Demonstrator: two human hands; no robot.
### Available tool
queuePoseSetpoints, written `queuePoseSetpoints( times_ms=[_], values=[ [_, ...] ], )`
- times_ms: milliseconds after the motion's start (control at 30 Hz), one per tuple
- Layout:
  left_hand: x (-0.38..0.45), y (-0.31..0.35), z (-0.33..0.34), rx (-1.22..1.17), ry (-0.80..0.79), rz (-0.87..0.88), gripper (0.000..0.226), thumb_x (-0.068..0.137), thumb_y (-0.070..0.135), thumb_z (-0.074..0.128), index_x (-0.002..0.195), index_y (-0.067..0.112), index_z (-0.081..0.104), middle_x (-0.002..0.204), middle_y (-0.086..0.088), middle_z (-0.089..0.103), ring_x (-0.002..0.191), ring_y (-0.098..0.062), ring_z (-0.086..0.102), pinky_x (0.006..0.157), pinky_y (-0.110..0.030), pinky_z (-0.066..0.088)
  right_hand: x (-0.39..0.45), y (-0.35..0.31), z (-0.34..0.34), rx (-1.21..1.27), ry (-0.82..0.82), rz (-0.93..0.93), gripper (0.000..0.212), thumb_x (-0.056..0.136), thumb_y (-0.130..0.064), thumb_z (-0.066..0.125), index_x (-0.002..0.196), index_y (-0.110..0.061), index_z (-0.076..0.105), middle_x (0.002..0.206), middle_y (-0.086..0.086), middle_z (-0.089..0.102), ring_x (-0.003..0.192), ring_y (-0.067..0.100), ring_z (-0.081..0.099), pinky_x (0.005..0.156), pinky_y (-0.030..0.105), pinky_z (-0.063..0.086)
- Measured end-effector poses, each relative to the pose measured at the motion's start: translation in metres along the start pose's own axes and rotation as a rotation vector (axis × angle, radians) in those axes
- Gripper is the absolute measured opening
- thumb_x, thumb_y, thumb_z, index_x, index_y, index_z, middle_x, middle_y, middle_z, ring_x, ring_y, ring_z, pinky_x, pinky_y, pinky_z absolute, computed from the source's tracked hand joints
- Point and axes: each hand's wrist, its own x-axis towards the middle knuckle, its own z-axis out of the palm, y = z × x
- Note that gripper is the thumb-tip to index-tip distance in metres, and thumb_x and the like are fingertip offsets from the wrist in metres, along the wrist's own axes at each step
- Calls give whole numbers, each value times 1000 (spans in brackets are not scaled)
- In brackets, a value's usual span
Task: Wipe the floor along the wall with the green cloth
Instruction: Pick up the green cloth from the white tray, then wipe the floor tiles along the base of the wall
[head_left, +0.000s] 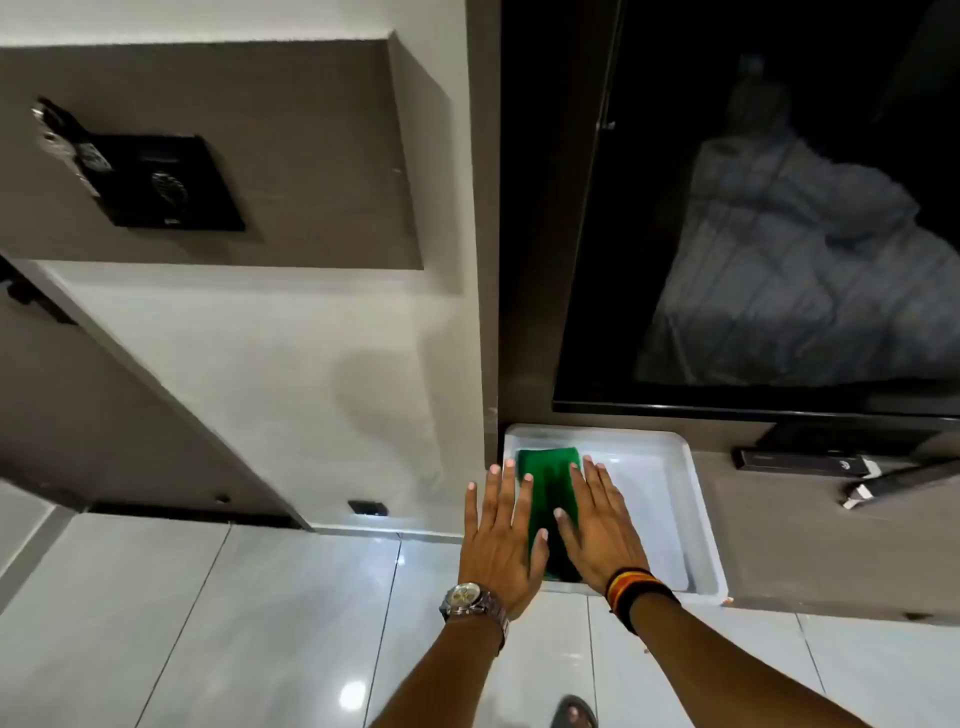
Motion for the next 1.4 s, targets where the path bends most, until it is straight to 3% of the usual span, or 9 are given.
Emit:
queuePoseSetpoints(
  times_ms=[300, 467, 567, 633, 700, 900, 1067, 1300, 1400],
  values=[
    [-11, -28, 2, 113, -138, -116, 77, 104, 49, 41, 171, 14, 29, 180, -15, 22, 167, -35, 18, 132, -52, 2, 59, -5, 45, -157, -246, -92, 96, 97, -65, 38, 158, -11, -13, 166, 10, -21, 154, 33, -18, 122, 46, -11],
    [-19, -46, -4, 39, -135, -177, 77, 106, 53, 37, 173, 17, 26, 182, -14, 18, 168, -34, 12, 131, -54, 8, 61, -10, 51, -72, -178, -29, 75, 99, -12, 43, 160, -10, 1, 169, 12, -5, 156, 30, -11, 127, 49, -3],
    [-25, -68, -9, -5, -147, -173, 77, 108, 54, 36, 174, 19, 21, 184, -10, 8, 169, -28, 1, 133, -52, 1, 66, -13, 33, 104, -151, 39, 70, 93, 4, 43, 159, -9, 21, 168, 12, 17, 156, 31, 13, 128, 45, 13],
    [-29, -92, -13, -14, -139, -161, 75, 110, 57, 28, 174, 19, 21, 184, -9, 9, 169, -28, 3, 133, -52, 1, 61, -29, 13, 241, -110, 121, 65, 94, 3, 44, 156, -12, 30, 162, 15, 34, 144, 38, 39, 122, 45, 31],
    [-34, -118, -19, -20, -115, -158, 75, 110, 57, 26, 174, 19, 21, 184, -9, 9, 169, -28, 4, 134, -52, 1, 47, -50, -9, 345, -22, 155, 62, 97, 0, 48, 155, -17, 34, 156, 14, 43, 136, 39, 48, 118, 43, 36],
    [-78, -217, -30, -35, -113, -210, 75, 112, 58, 25, 174, 15, 21, 184, -10, 7, 169, -32, 12, 134, -54, 3, -18, -171, -26, 386, 58, -160, 72, 95, 7, 50, 155, -28, 33, 159, -19, 33, 142, -5, 34, 119, 16, 22],
    [-132, -278, -25, -25, -187, -365, 79, 111, 59, 17, 169, 9, 36, 179, -18, 20, 164, -40, 27, 130, -57, 9, 0, -256, 43, 360, -143, -283, 74, 98, 0, 46, 156, -38, 23, 160, -30, 16, 143, -18, 18, 116, 5, 13],
    [-203, -316, 62, -5, -151, -571, 75, 110, 54, 28, 167, 6, 39, 177, -20, 27, 163, -39, 26, 134, -54, 2, 55, -263, 223, 224, -566, -140, 64, 101, -4, 42, 158, -27, 23, 167, -5, 22, 152, 16, 24, 123, 26, 16],
    [-238, -330, 126, -8, -243, -594, 76, 107, 54, 33, 164, 5, 44, 175, -22, 30, 160, -43, 34, 130, -59, 13, 68, -229, 301, 149, -677, 20, 60, 100, -3, 40, 156, -20, 26, 161, 4, 32, 146, 26, 36, 122, 35, 25]
  ],
)
